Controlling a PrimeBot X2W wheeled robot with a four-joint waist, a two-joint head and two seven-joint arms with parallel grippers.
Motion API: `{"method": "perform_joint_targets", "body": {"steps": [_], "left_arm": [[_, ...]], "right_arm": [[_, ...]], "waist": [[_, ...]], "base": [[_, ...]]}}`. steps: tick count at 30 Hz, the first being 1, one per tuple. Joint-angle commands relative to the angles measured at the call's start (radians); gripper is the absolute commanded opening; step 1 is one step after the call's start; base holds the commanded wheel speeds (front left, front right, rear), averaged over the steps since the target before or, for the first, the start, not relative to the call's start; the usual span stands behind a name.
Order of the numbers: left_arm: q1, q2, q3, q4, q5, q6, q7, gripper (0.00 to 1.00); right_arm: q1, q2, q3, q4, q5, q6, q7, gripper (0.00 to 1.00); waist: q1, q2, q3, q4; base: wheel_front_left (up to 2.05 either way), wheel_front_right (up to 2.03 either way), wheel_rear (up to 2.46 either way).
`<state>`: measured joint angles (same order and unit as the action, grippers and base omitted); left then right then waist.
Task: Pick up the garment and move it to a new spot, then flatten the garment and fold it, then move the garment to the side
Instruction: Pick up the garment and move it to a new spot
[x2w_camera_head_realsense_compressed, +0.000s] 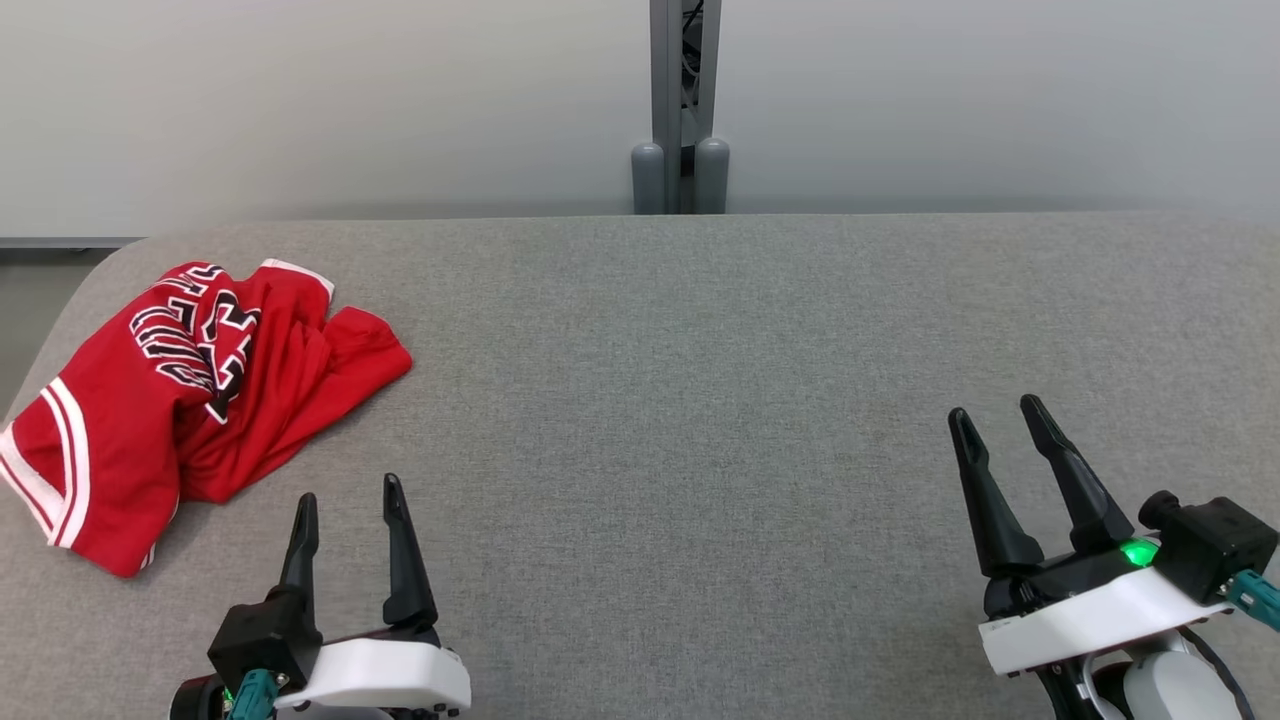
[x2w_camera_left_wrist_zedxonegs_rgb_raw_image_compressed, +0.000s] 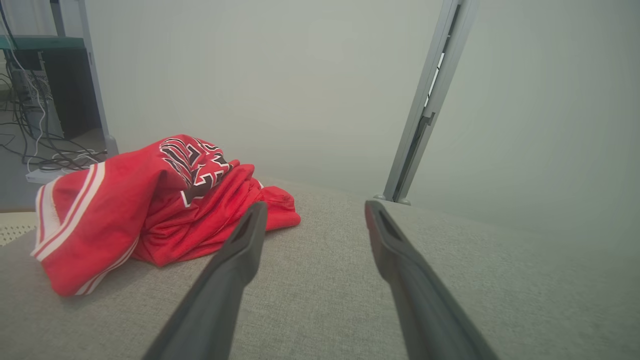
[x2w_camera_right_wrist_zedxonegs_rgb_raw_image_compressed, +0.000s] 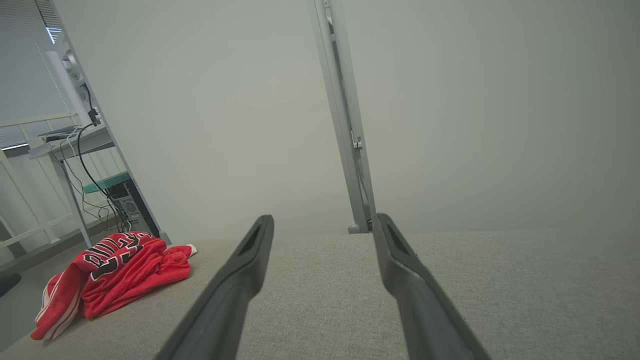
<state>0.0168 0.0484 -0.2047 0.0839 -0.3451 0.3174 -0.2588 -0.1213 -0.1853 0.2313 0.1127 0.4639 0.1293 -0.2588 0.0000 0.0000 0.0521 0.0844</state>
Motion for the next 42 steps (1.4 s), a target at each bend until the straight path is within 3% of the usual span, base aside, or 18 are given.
{"method": "perform_joint_targets", "body": {"steps": [1, 42], "left_arm": [[-0.02, 0.002, 0.012, -0.006, 0.001, -0.008, -0.005, 1.0], [0.025, 0.003, 0.162, 0.053, 0.013, -0.133, -0.006, 1.0]], "right_arm": [[-0.03, -0.002, -0.006, -0.007, -0.01, 0.001, -0.005, 1.0], [-0.037, 0.072, 0.068, 0.045, -0.034, 0.002, -0.007, 1.0]], "waist": [[0.0, 0.0, -0.002, 0.003], [0.0, 0.0, -0.069, 0.214]], "base": [[0.0, 0.0, 0.0], [0.0, 0.0, 0.0]]}}
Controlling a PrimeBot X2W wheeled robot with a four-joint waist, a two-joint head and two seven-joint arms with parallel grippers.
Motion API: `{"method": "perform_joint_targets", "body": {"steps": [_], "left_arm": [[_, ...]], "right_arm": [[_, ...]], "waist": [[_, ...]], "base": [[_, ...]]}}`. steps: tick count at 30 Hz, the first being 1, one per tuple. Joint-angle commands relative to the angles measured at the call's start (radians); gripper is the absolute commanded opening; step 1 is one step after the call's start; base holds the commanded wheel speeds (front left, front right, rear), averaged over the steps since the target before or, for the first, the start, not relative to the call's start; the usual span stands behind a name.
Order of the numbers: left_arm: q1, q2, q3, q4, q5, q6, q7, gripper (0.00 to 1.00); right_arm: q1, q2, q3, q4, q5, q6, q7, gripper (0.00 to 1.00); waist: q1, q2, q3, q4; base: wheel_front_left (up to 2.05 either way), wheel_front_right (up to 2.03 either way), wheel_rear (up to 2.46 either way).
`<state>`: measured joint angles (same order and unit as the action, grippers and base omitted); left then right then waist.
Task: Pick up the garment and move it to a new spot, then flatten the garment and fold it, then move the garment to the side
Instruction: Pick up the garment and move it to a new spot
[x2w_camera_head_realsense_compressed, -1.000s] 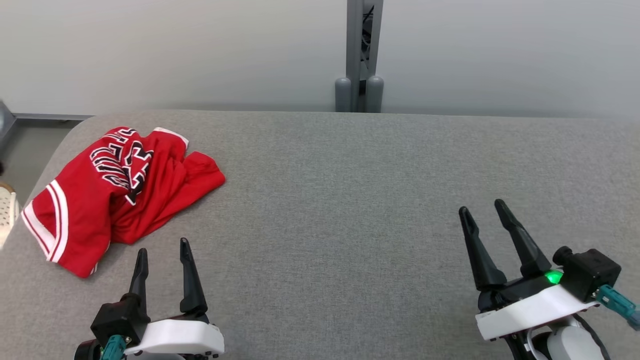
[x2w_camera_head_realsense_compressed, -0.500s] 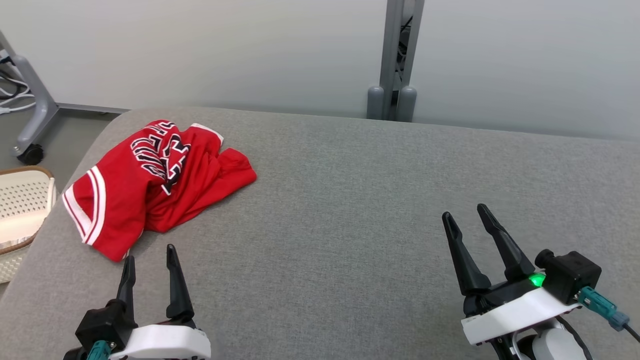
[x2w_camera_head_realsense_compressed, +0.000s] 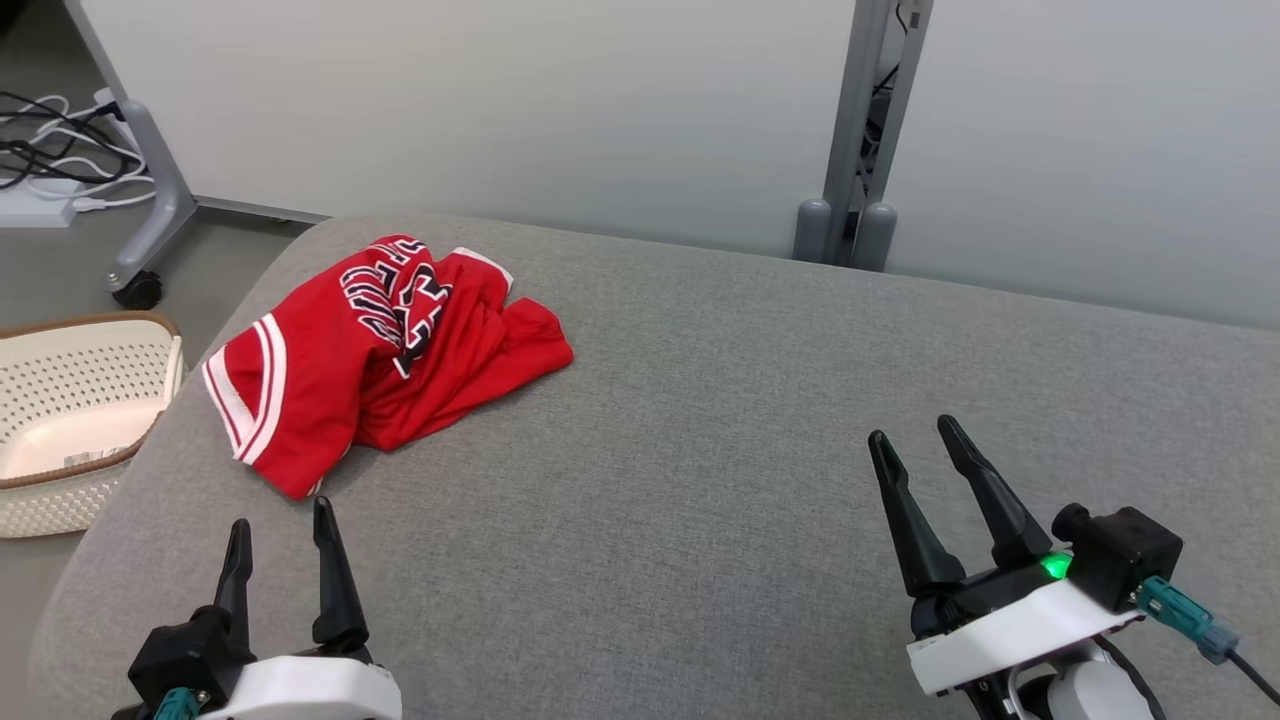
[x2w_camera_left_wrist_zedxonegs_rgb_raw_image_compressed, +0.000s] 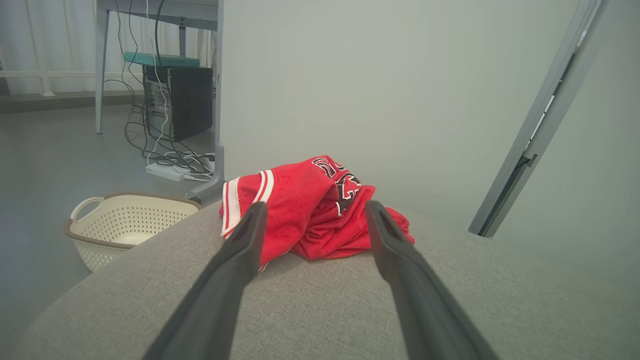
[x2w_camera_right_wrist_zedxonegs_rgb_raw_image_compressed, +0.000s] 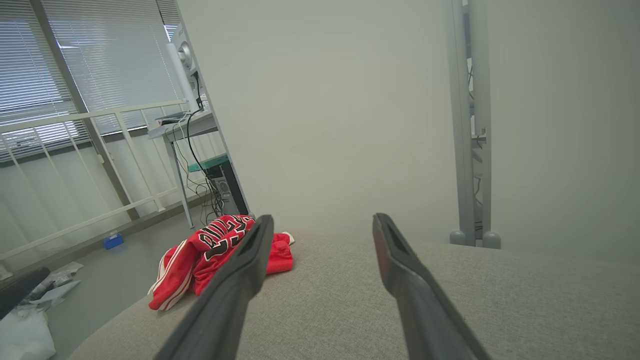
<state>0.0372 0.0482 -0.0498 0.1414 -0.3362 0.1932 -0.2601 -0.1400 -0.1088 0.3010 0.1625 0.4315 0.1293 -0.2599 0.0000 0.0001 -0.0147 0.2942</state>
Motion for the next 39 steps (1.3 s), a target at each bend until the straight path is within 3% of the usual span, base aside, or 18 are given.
{"method": "perform_joint_targets", "body": {"steps": [1, 23, 33, 39], "left_arm": [[0.007, 0.003, 0.01, -0.004, 0.005, -0.011, -0.005, 1.0], [-0.015, 0.003, 0.082, 0.037, -0.019, -0.069, -0.005, 1.0], [-0.164, 0.019, 0.147, 0.088, 0.057, -0.185, -0.005, 1.0], [-0.348, 0.102, 0.14, 0.232, 0.067, -0.242, 0.076, 1.0]], "right_arm": [[-0.019, -0.003, -0.002, -0.004, -0.002, 0.002, -0.006, 1.0], [-0.025, 0.028, 0.001, 0.024, -0.038, 0.002, -0.008, 1.0], [-0.096, 0.039, -0.022, 0.018, -0.138, 0.002, -0.007, 1.0], [-0.152, 0.032, -0.021, 0.002, -0.18, 0.002, -0.008, 1.0]], "waist": [[0.0, -0.0001, -0.004, 0.008], [0.0, -0.0001, -0.004, 0.023], [0.0, -0.0001, 0.107, 0.001], [0.0, -0.0001, 0.194, -0.027]], "base": [[0.0, 0.0, 0.0], [0.0, 0.0, 0.0], [0.0, 0.0, 0.0], [0.0, 0.0, 0.0]]}}
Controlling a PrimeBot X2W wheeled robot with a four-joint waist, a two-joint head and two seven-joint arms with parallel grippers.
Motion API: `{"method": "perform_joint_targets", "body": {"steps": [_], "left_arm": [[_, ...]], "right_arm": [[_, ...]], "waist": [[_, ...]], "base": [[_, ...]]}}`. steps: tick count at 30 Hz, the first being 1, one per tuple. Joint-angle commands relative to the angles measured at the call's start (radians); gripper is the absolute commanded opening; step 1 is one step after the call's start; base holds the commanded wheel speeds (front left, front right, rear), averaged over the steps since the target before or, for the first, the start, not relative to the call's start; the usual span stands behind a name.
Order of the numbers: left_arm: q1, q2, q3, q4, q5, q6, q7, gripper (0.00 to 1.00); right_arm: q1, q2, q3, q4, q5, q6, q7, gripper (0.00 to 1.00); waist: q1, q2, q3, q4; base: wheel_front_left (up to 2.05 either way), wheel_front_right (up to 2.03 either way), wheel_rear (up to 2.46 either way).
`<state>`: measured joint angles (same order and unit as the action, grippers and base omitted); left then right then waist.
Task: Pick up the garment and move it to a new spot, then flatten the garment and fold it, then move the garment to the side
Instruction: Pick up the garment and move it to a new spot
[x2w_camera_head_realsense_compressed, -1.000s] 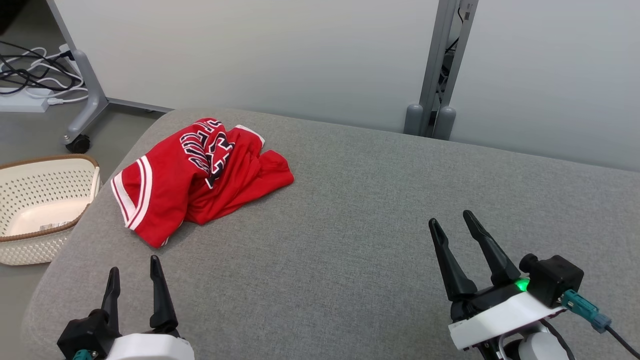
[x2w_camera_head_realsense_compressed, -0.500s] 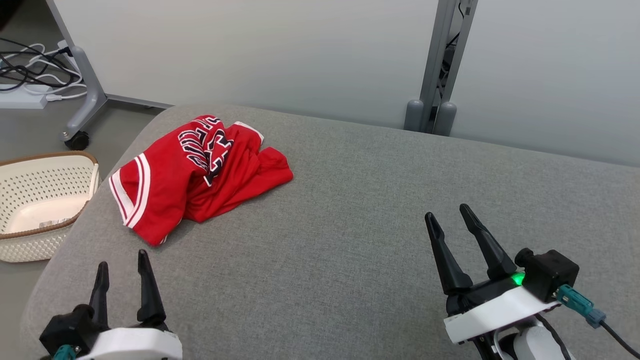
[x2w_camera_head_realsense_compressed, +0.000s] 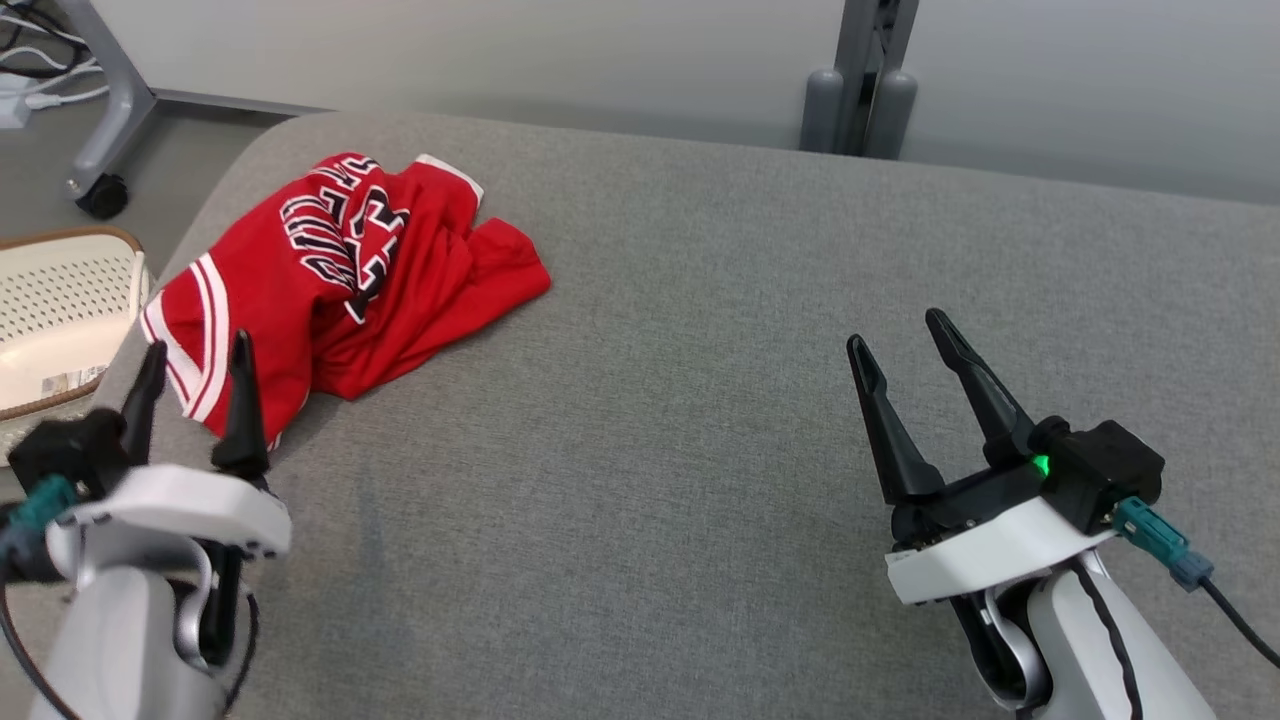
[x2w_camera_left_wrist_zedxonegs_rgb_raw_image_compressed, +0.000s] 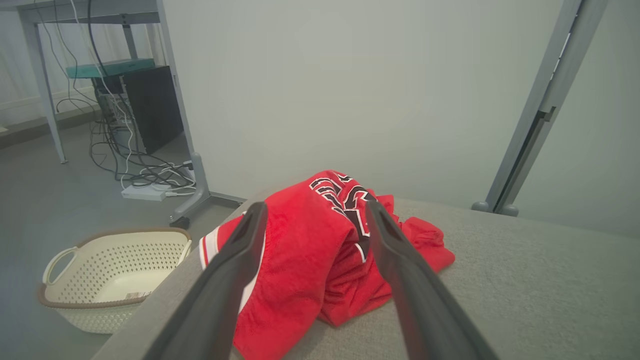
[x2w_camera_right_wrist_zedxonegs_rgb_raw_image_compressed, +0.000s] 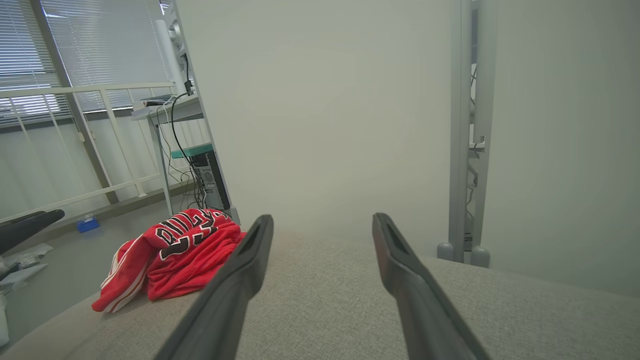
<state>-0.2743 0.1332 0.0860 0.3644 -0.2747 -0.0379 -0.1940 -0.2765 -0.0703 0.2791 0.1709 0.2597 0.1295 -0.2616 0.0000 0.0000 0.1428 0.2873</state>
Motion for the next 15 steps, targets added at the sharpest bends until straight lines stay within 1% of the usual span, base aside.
{"method": "perform_joint_targets", "body": {"steps": [1, 4, 7, 11, 15], "left_arm": [[-0.071, 0.038, 0.004, 0.03, 0.006, -0.019, 0.039, 1.0], [-0.181, 0.096, 0.008, 0.095, -0.013, -0.047, 0.124, 1.0], [-0.276, 0.15, -0.01, 0.158, -0.027, -0.071, 0.238, 1.0], [-0.376, 0.196, -0.028, 0.219, -0.076, -0.086, 0.403, 1.0], [-0.453, 0.211, -0.034, 0.261, -0.161, -0.093, 0.543, 1.0]], "right_arm": [[-0.025, -0.008, 0.004, -0.008, -0.011, 0.002, -0.006, 1.0], [-0.048, -0.009, 0.006, -0.014, -0.021, 0.002, -0.006, 1.0], [-0.067, -0.009, 0.005, -0.017, -0.028, 0.002, -0.006, 1.0], [-0.083, -0.008, 0.003, -0.023, -0.03, 0.002, -0.006, 1.0], [-0.09, -0.006, 0.002, -0.028, -0.031, 0.002, -0.006, 1.0]], "waist": [[0.0, 0.0, 0.05, -0.027], [0.0, 0.0, 0.087, -0.045], [0.0, 0.0, 0.12, -0.063], [0.0, 0.0, 0.152, -0.086], [0.0, 0.0, 0.176, -0.101]], "base": [[0.0, 0.0, 0.0], [0.0, 0.0, 0.0], [0.0, 0.0, 0.0], [0.0, 0.0, 0.0], [0.0, 0.0, 0.0]]}}
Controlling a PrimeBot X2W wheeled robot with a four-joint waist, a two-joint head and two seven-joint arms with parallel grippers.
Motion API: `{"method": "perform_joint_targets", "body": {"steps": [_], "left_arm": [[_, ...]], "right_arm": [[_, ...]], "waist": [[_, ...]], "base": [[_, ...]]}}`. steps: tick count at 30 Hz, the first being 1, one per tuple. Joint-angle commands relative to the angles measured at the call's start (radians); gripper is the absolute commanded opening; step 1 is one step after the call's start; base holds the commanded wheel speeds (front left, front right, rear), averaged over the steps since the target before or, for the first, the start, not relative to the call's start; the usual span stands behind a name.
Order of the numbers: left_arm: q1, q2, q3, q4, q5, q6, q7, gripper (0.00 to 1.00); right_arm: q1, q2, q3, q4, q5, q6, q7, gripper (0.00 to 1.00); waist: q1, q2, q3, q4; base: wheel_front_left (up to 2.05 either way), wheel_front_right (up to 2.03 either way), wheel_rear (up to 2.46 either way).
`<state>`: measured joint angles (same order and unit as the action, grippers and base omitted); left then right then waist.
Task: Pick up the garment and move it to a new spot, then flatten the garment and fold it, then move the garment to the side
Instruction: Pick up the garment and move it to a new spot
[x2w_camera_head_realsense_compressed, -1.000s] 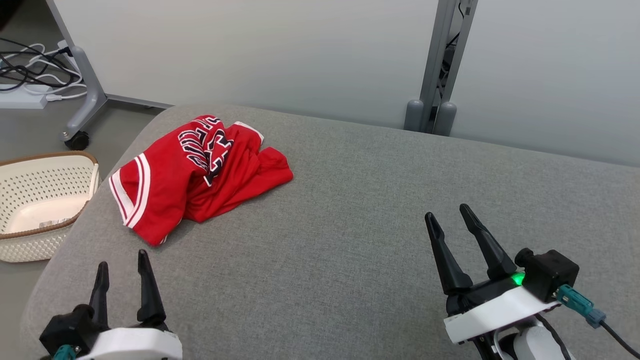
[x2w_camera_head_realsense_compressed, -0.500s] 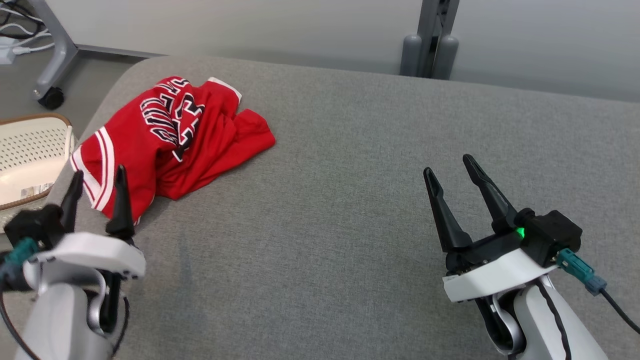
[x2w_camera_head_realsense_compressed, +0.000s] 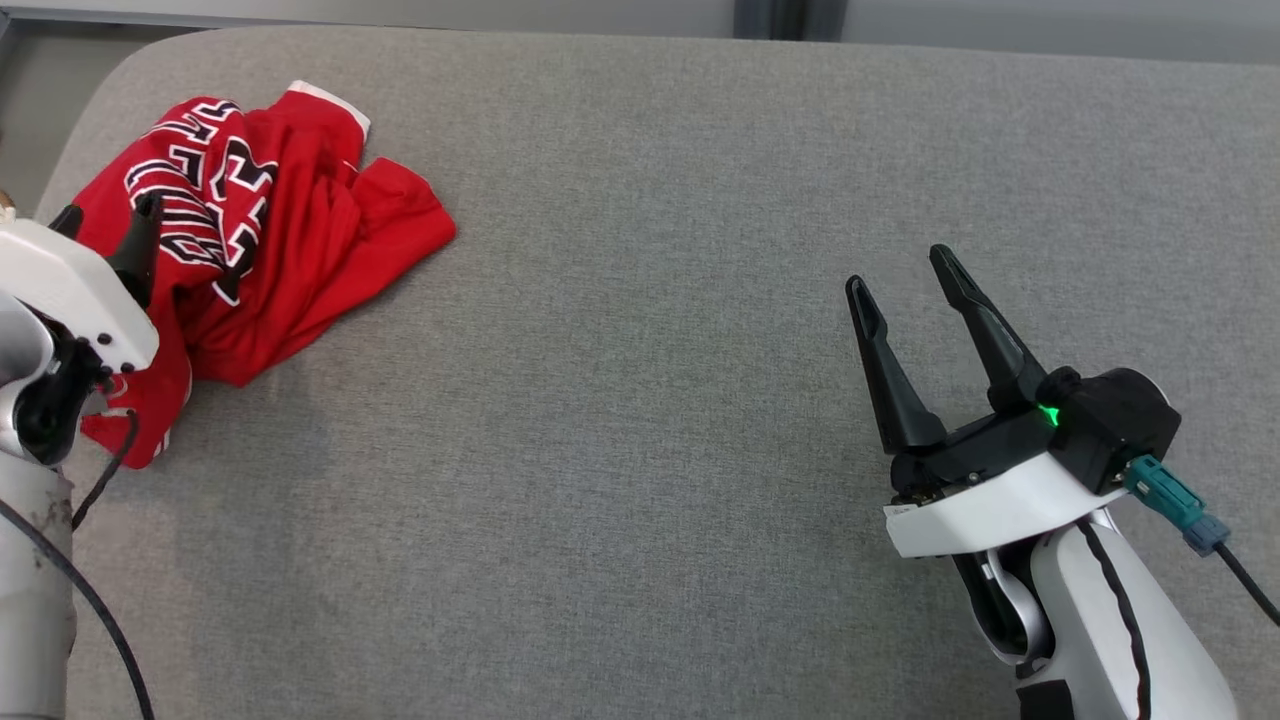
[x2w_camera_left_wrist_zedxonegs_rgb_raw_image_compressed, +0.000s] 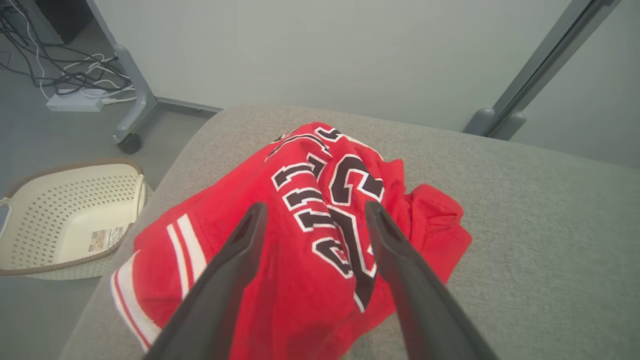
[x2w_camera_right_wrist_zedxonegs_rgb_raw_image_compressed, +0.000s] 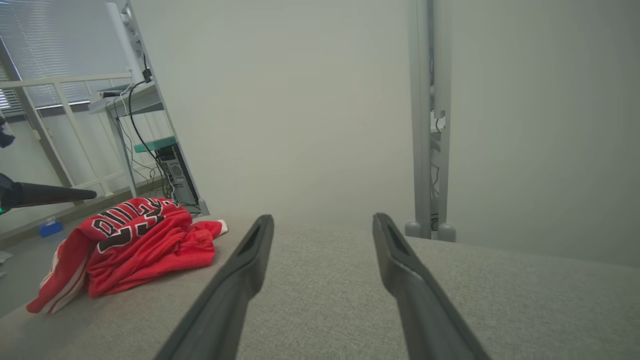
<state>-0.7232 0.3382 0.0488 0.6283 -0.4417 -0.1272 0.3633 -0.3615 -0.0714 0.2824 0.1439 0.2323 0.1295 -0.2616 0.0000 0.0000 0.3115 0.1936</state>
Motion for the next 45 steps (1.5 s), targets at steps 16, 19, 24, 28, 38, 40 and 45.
{"method": "perform_joint_targets", "body": {"steps": [16, 19, 24, 28, 38, 40, 45], "left_arm": [[-0.14, 0.054, -0.062, 0.183, -0.031, 0.011, 0.169, 1.0], [-0.154, 0.059, -0.074, 0.213, -0.023, 0.012, 0.172, 1.0], [-0.17, 0.063, -0.079, 0.245, -0.024, 0.014, 0.147, 0.0], [-0.176, 0.059, -0.073, 0.256, -0.027, 0.018, 0.091, 0.0], [-0.185, 0.045, -0.043, 0.224, -0.033, 0.028, -0.151, 0.0], [-0.185, 0.038, -0.038, 0.206, -0.038, 0.024, -0.199, 0.0], [-0.186, 0.022, -0.031, 0.142, -0.05, 0.016, -0.319, 0.0]], "right_arm": [[-0.035, 0.003, 0.016, -0.004, -0.005, 0.002, -0.006, 1.0], [-0.034, 0.004, 0.015, -0.002, -0.004, 0.002, -0.006, 1.0], [-0.031, 0.005, 0.014, 0.002, -0.001, 0.002, -0.006, 1.0], [-0.026, 0.007, 0.012, 0.004, -0.001, 0.002, -0.006, 1.0], [-0.006, 0.013, 0.018, 0.019, 0.02, 0.002, -0.006, 1.0], [-0.001, 0.014, 0.011, 0.019, 0.028, 0.002, -0.006, 1.0], [0.007, 0.017, -0.003, 0.023, 0.041, 0.002, -0.006, 1.0]], "waist": [[0.0, 0.0, 0.074, -0.039], [0.0, 0.0, 0.076, -0.042], [0.0, 0.0, 0.072, -0.045], [0.0, 0.0, 0.063, -0.043], [0.0, 0.0, -0.009, -0.047], [0.0, 0.0, -0.031, -0.05], [0.0, 0.0, -0.085, -0.065]], "base": [[0.0, 0.0, 0.0], [0.0, 0.0, 0.0], [0.0, 0.0, 0.0], [0.0, 0.0, 0.0], [0.0, 0.0, 0.0], [0.0, 0.0, 0.0], [0.0, 0.0, 0.0]]}}
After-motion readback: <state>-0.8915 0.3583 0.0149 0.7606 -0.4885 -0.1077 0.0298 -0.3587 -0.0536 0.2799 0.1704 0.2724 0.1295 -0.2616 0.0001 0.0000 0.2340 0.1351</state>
